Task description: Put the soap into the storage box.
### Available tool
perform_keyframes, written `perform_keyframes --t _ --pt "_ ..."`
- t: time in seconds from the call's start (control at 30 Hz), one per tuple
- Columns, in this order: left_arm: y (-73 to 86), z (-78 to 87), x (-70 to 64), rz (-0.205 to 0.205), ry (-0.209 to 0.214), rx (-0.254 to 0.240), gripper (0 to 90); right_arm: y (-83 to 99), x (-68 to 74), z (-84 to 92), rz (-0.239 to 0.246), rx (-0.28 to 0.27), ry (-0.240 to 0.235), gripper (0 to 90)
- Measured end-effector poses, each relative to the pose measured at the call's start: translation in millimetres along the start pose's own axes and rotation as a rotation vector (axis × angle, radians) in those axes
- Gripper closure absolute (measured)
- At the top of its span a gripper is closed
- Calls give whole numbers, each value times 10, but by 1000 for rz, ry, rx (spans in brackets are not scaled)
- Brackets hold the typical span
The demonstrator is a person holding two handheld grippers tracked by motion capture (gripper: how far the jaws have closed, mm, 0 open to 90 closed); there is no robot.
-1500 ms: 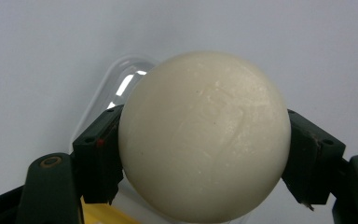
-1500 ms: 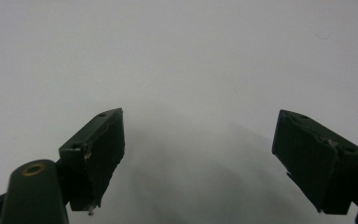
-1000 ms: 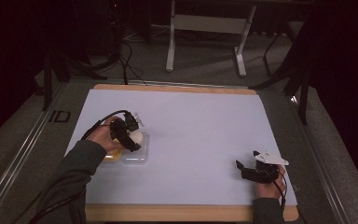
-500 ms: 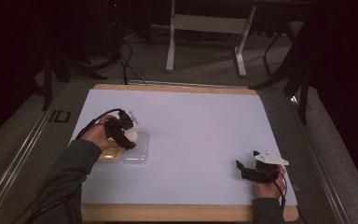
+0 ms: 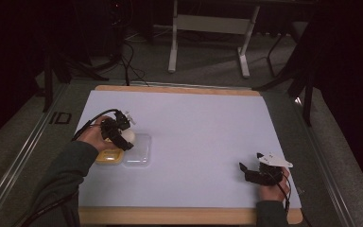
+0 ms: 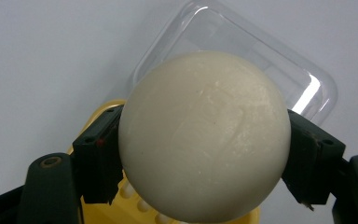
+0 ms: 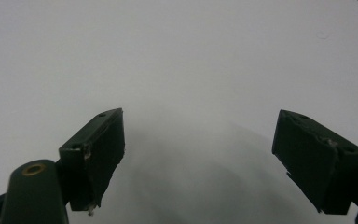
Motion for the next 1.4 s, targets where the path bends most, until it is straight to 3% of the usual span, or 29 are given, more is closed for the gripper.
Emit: perform_keyframes --t 0.57,0.8,1.4 --pt "129 -2 54 26 -8 14 252 0 1 1 -1 -1 1 165" --pt "144 31 88 54 3 -30 252 0 1 1 -1 -1 1 165" --pt "277 74 182 101 -5 -51 252 0 1 2 0 -1 2 165"
Point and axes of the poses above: each handheld gripper's, and its own axes: z roughly backward along the jaws, y roughly out of its underside, x roughly to its left, the point moved 9 cm from there along -z, roughly forward along the jaws, and after that the axes turned 10 degrees about y, right-handed, at the moved point
